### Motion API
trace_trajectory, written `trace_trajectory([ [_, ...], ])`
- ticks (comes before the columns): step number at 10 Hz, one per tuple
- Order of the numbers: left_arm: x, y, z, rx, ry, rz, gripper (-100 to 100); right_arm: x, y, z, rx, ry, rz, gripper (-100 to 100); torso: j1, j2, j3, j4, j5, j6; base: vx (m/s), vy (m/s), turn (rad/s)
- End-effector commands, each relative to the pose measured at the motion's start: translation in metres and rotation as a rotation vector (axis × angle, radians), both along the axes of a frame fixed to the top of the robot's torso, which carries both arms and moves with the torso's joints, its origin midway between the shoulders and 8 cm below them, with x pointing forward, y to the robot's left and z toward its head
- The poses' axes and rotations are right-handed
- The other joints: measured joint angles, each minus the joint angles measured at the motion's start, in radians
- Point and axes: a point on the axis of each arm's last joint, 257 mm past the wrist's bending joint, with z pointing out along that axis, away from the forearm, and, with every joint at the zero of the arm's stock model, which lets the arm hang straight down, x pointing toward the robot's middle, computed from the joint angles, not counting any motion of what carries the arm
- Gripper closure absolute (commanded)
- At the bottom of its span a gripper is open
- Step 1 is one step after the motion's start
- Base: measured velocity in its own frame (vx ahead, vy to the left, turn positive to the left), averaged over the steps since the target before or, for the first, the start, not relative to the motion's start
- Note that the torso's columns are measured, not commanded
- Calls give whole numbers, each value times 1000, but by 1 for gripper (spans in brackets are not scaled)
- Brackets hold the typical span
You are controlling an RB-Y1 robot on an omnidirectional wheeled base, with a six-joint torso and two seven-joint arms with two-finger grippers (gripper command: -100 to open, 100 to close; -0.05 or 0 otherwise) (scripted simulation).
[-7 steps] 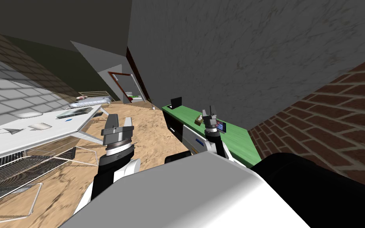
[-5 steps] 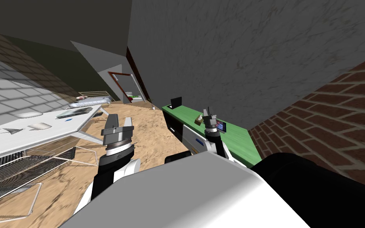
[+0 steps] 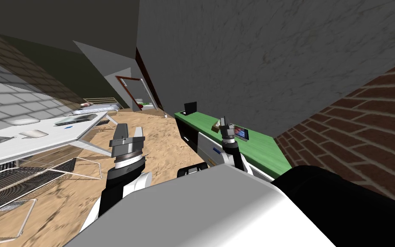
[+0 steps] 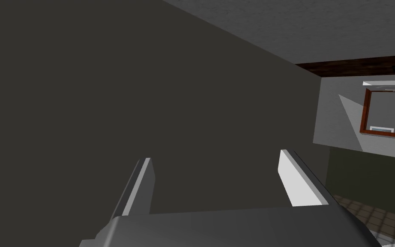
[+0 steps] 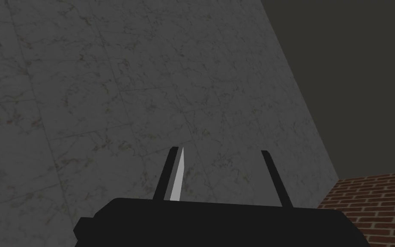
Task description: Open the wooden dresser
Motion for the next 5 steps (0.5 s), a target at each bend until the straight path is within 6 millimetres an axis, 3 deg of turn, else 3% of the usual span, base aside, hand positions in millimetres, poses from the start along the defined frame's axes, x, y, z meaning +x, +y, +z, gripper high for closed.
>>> trace_trajectory([
  [1,0,0,0,0,0,0,0,0,0,0,0,0,0,0,0,74,-148,74,0,0,0,0,0],
  [2,0,0,0,0,0,0,0,0,0,0,0,0,0,0,0,148,-295,148,0,0,0,0,0],
  [3,0,0,0,0,0,0,0,5,5,-7,-33,28,7,-100,0,221,-443,221,0,0,21,24,-18],
  [5,0,0,0,0,1,0,0,16,13,-23,-90,89,10,-100,3,264,-532,264,1,0,20,77,-31],
])
